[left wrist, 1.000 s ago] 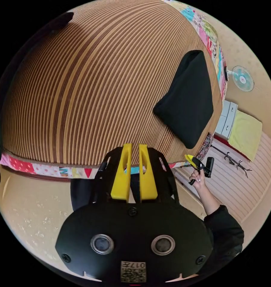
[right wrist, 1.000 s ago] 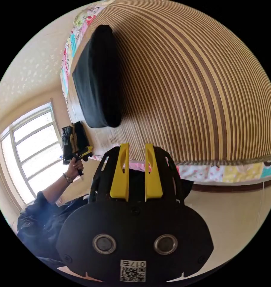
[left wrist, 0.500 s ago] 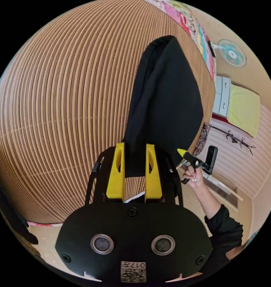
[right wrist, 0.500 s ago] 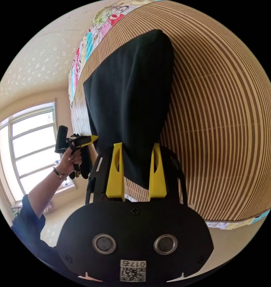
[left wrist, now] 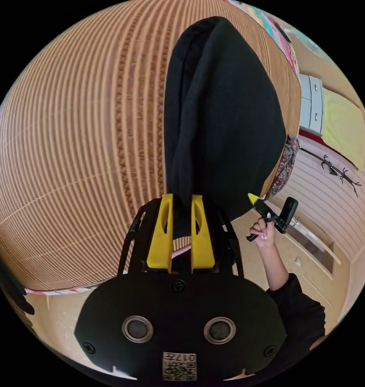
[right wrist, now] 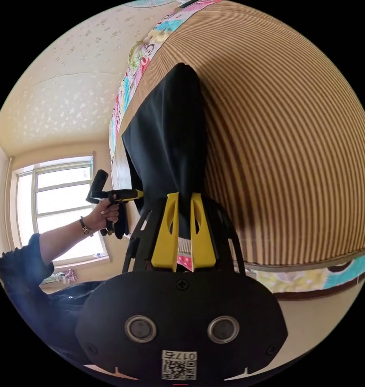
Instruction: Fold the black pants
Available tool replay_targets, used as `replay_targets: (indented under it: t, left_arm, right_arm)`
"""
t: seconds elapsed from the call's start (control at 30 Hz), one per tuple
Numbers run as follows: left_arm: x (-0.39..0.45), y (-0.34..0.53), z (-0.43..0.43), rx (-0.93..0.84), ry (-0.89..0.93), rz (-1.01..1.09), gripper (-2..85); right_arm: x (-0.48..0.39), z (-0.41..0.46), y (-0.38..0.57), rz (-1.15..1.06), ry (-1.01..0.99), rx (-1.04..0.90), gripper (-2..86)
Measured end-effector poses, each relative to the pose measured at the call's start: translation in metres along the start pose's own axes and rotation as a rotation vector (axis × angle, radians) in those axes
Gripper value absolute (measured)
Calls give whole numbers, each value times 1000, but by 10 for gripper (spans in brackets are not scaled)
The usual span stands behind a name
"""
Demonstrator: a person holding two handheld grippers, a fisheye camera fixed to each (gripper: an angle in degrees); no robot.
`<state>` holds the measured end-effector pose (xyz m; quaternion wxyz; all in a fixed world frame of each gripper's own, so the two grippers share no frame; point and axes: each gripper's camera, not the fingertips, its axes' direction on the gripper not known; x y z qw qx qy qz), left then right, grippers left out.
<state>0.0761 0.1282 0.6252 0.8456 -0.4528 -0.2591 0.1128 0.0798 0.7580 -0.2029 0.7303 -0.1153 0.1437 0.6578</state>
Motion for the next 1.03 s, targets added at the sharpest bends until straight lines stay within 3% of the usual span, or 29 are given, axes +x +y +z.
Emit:
replay_targets:
  t: [0.13, 0.2, 0.33, 0.43, 0.5, 0.7, 0.8, 0.87, 1.03]
  left_arm:
    - [86, -20, 60, -41, 40, 53, 66]
    - [147, -27, 107, -111, 197, 113, 60]
    - [233, -13, 147, -177, 337, 246, 58]
    - [260, 11, 161, -255, 274, 339, 67]
    - [247, 32, 165, -342, 91, 387, 64]
    - [122, 96, 119, -495, -413, 324, 51]
    - [60, 148, 65, -512, -605, 227, 31]
    - [32, 180, 29, -478, -653, 149, 12]
    - [-11, 263, -52, -221, -519, -76, -7]
  right_arm:
    - [50, -65, 9, 48, 132, 57, 34]
    - [69, -104, 14, 121, 223, 107, 34]
    - [69, -202, 50, 251, 466, 428, 32]
    - [58, -223, 79, 318, 601, 542, 21]
    - [58, -214, 95, 357, 600, 547, 14]
    - [99, -98, 164, 644, 561, 176, 5]
    - [116, -22, 227, 847, 510, -173, 4]
    - [106, 14, 275, 949, 503, -343, 3]
    - [75, 25, 317, 1047, 423, -374, 2]
